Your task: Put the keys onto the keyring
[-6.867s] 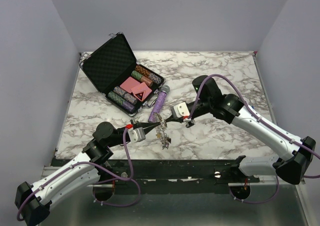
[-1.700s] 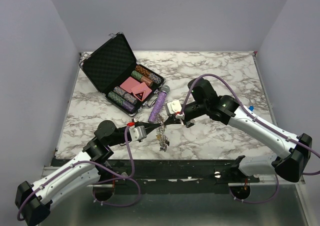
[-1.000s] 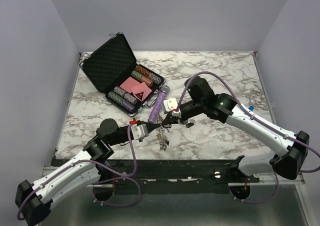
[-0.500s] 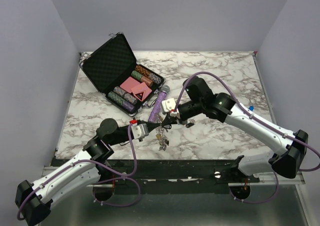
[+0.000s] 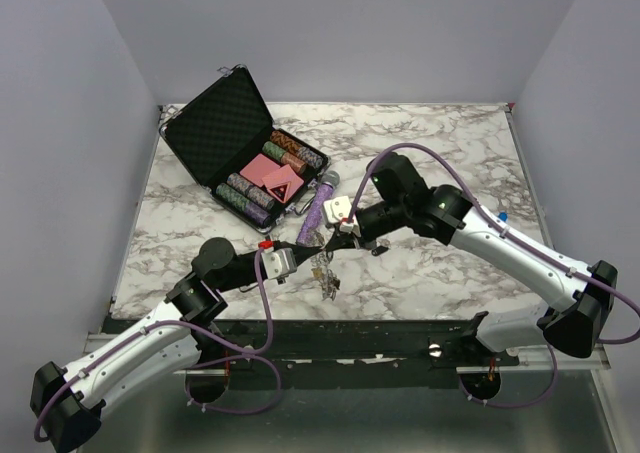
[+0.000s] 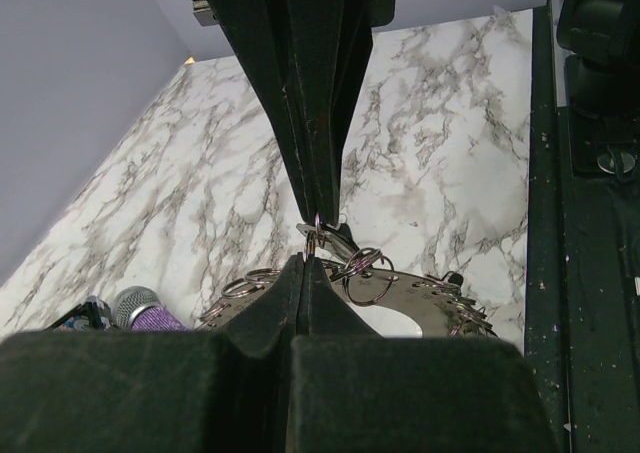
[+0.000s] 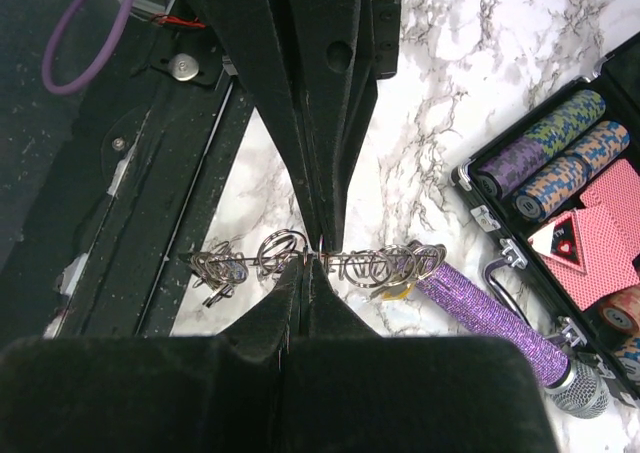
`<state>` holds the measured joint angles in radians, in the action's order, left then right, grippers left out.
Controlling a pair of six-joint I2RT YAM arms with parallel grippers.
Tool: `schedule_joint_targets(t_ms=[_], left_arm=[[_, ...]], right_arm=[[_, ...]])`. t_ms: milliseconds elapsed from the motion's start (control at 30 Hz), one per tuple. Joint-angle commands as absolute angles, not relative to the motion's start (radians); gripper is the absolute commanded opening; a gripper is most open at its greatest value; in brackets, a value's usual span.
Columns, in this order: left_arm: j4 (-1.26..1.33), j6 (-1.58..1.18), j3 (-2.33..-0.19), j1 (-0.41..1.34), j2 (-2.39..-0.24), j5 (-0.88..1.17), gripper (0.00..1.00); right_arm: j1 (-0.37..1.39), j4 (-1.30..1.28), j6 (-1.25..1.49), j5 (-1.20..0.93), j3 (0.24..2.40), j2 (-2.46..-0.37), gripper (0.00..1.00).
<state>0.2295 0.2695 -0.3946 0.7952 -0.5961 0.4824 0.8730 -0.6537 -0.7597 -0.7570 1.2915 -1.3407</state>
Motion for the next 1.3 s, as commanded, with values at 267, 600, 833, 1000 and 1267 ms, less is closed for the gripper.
schedule_joint_targets(t_ms=[267, 600, 833, 1000, 1267], left_arm=[[0.275, 0.278, -0.425, 0.798, -0.578, 0.488, 0.0], [0.275, 0.278, -0.425, 0.798, -0.575, 0.491, 0.0], [0.275, 0.278, -0.425, 0.798, -0.574, 0.483, 0.0], [0.275, 0.278, -0.426, 0.796, -0.575, 0.477, 0.0], [0.273, 0.278, -0.425, 0.798, -0.574, 0.469, 0.0]], right_arm=[[0.841, -0.664, -0.724, -0.769, 1.316, -1.305, 0.0], [0.838, -0.653, -0.726, -0.756, 1.296, -1.302, 0.0], [0.838, -0.67, -0.742, -0.784, 1.295, -1.307, 0.0], [0.838, -0.686, -0.755, -0.798, 1.299, -1.31, 0.0], [0.839, -0.692, -0.761, -0.801, 1.299, -1.31, 0.0]])
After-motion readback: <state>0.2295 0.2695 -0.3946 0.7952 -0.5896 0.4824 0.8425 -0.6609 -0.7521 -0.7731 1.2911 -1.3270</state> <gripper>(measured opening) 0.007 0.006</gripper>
